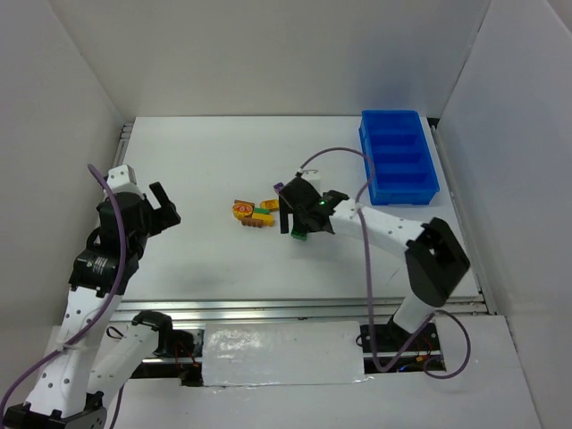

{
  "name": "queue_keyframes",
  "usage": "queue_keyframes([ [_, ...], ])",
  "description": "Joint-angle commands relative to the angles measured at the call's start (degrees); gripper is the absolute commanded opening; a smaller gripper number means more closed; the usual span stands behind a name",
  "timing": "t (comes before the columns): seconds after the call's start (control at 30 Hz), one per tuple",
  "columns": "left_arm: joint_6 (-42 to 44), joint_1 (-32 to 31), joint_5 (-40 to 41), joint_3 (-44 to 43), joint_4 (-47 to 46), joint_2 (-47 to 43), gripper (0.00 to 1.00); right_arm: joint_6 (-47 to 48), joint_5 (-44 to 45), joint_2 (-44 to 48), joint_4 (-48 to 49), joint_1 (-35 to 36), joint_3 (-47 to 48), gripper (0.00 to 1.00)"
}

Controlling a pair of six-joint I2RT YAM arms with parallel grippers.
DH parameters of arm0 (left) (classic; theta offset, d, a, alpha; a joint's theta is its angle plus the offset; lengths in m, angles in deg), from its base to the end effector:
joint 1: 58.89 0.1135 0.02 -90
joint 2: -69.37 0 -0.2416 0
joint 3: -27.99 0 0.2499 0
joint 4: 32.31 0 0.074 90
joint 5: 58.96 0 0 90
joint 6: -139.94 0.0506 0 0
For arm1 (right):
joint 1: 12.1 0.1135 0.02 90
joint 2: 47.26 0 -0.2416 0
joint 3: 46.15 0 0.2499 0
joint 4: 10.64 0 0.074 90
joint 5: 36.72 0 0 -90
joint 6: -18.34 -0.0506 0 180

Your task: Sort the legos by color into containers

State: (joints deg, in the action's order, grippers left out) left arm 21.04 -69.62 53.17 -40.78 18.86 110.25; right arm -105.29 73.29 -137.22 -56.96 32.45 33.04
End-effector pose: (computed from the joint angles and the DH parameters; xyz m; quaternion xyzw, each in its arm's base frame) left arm 0.1698 -0.0128 0.3407 -0.2336 0.7928 -0.0321 0.5621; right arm 0.2483 0.2201 0.2064 -0.0409 0.9449 0.0466 0.3216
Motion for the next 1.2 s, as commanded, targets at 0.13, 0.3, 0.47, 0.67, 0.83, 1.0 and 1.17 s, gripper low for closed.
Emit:
queue_keyframes([
  [0.13, 0.3, 0.1, -2.5, -0.9, -2.6, -0.5, 1.0, -5.7, 8.1, -14.3, -3.7, 1.8, 11.3, 1.0],
  [0.3, 0.5, -0.1, -4.0, -0.8, -2.8, -0.3, 1.0, -8.6, 7.9, -17.0, -1.8, 1.8, 10.8, 0.99],
  [0.47, 0.7, -0.6, -4.6, -0.7, -3.0, -0.4, 1.0, -10.1, 8.3, -18.5, -1.2, 1.7, 10.6, 0.98],
  [0.67, 0.7, -0.9, -4.6, -0.6, -3.1, -0.4, 1.0, -9.6, 5.1, -19.8, 1.4, 0.0, 10.2, 0.94],
  [0.83, 0.6, -1.2, -4.4, -0.7, -3.0, -0.3, 1.0, -9.4, 4.4, -19.3, 3.1, -1.1, 9.0, 0.87],
  [1.0, 0.6, -1.3, -4.3, -0.7, -2.9, -0.3, 1.0, -9.4, 2.9, -21.0, 3.7, -1.3, 7.8, 0.65],
  [1.17, 0.7, -1.3, -4.4, -0.6, -2.9, -0.2, 1.0, -9.8, 2.9, -20.2, 4.5, -1.3, 5.6, 0.62],
])
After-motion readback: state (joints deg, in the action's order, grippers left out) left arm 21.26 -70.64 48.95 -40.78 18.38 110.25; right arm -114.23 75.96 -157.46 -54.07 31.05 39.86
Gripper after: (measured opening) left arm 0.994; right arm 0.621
